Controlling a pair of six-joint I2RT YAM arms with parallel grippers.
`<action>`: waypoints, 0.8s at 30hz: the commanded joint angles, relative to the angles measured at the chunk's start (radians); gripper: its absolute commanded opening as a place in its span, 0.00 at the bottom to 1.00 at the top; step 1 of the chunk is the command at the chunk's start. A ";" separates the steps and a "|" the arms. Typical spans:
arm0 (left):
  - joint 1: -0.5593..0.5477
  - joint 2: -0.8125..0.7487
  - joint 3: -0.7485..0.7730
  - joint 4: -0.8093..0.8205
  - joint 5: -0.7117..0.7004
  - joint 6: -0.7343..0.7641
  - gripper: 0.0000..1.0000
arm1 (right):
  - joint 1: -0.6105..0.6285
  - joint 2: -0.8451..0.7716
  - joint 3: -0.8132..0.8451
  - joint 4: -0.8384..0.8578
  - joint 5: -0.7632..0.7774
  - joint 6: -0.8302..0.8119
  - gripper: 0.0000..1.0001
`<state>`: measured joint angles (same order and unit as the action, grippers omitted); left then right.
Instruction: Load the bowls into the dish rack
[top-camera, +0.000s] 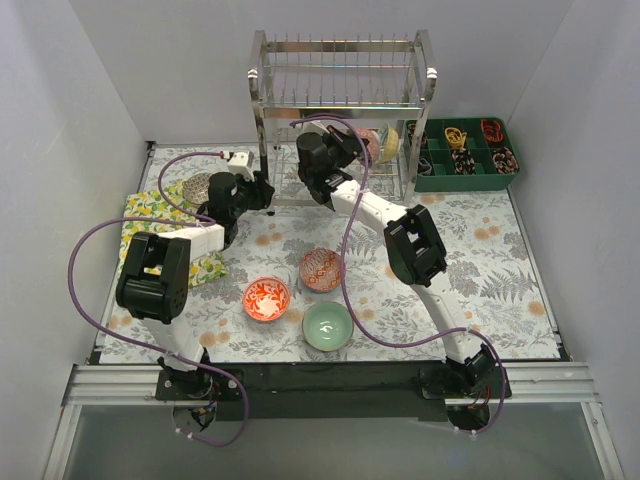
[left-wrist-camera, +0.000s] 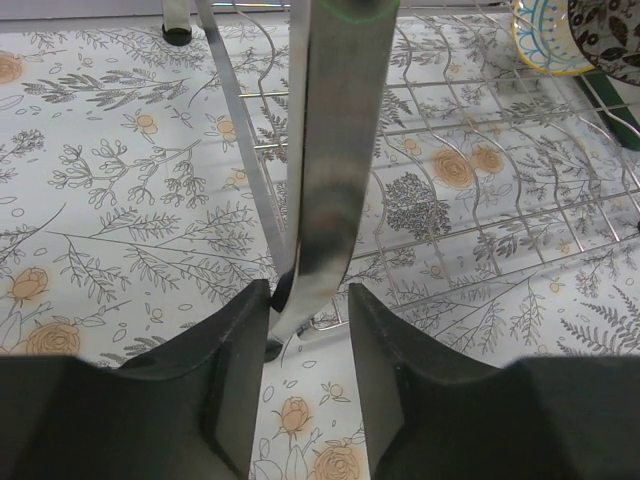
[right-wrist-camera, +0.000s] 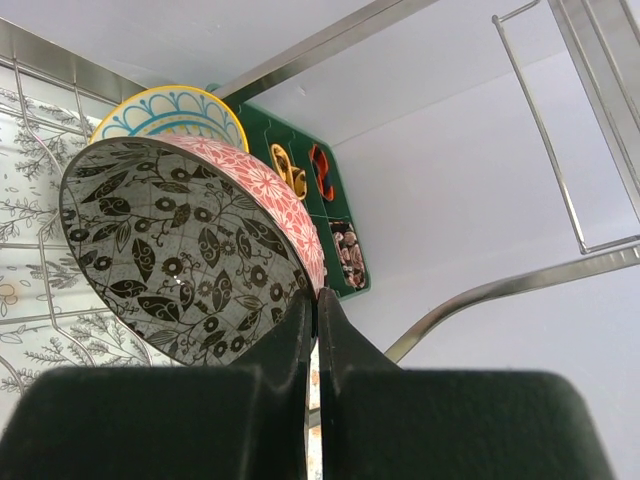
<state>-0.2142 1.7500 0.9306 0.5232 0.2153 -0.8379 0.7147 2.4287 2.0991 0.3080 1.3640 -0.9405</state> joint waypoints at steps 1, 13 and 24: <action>-0.014 0.006 0.028 0.063 0.052 -0.003 0.33 | -0.012 -0.028 0.036 0.134 0.055 -0.033 0.01; -0.043 0.086 0.092 0.118 -0.056 0.068 0.60 | -0.008 -0.045 -0.010 0.232 0.066 -0.112 0.01; -0.048 0.014 0.022 0.103 -0.053 0.057 0.01 | -0.006 -0.036 -0.024 0.333 0.069 -0.179 0.01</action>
<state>-0.2539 1.8446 0.9886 0.6128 0.1425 -0.7280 0.7147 2.4287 2.0701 0.4870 1.3945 -1.0916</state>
